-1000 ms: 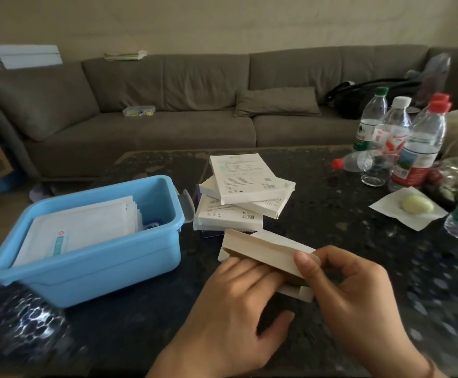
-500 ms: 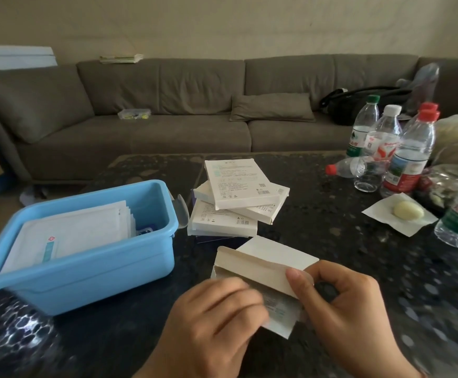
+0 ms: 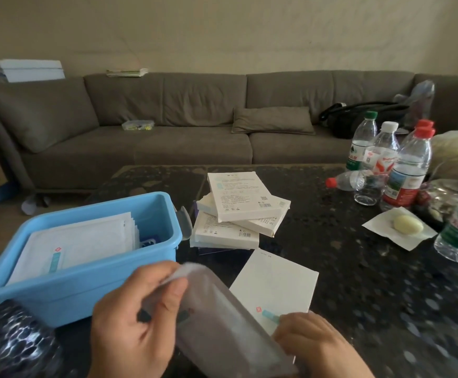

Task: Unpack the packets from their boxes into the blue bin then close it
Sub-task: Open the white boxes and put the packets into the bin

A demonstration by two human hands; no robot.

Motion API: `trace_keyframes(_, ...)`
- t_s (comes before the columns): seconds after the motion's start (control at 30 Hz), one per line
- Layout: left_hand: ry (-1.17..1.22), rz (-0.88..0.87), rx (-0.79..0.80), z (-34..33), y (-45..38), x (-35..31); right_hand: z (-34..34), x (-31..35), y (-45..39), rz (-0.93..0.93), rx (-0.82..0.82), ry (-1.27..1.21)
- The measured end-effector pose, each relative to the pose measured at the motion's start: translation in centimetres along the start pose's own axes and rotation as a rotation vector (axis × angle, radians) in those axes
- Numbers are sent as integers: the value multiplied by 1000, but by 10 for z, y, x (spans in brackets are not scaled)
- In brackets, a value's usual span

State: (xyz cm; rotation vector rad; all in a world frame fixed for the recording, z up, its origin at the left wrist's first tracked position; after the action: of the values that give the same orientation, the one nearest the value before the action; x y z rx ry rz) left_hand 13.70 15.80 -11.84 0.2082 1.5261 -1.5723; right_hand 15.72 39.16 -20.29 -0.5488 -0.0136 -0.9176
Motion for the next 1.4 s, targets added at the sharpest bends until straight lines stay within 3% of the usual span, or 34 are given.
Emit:
trace_keyframes(0.07, 91, 257, 28, 4, -7, 6, -5, 2, -6, -42, 25, -199)
trace_keyframes(0.17, 268, 615, 13, 6, -14, 15, 13, 25, -31, -214, -155, -751)
trace_keyframes(0.23, 359, 791, 37, 3, -16, 18, 15, 36, -44, -331, -153, -1110)
trace_keyframes(0.37, 562, 1055, 122, 10, -24, 23, 25, 34, -80, -568, -246, -1206)
trace_keyframes(0.53, 746, 1196, 158, 34, -28, 41, 26, 41, -108, -685, -124, -1177)
trace_keyframes(0.67, 763, 1189, 114, 51, -34, 44, 24, 52, -124, -681, -25, -1112)
trace_keyframes(0.8, 311, 1019, 29, 78, -47, 48, 23, 64, -144, -634, 93, -1051)
trace_keyframes(0.9, 466, 1090, -23, 93, -49, 61, 24, 77, -167, -600, 131, -1088)
trace_keyframes(0.97, 590, 1109, -176, 106, -53, 70, 21, 85, -190, -580, 129, -1093)
trace_keyframes(1.03, 462, 983, -432, 128, -59, 77, 12, 87, -216, -576, 75, -1101)
trace_keyframes(1.1, 329, 863, -568, 146, -63, 80, -1, 90, -241, -595, 42, -1098)
trace_keyframes(1.17, 190, 846, -543, 154, -62, 90, -17, 92, -259, -600, 74, -1056)
trace_keyframes(1.4, -376, 802, -215, 146, -61, 101, -47, 102, -285, -575, 260, -911)
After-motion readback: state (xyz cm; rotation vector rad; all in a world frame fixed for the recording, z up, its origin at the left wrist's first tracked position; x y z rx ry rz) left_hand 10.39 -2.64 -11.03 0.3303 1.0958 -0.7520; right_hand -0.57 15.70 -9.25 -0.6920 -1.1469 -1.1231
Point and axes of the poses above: each hand's wrist, its own y-axis away from the middle knuckle, its own z-axis out of the back of the hand, x = y × z, the point moved 4 cm from there along -y, towards the middle knuckle, and after that the axes turned 13 degrees about z, right-handed, at the moved point
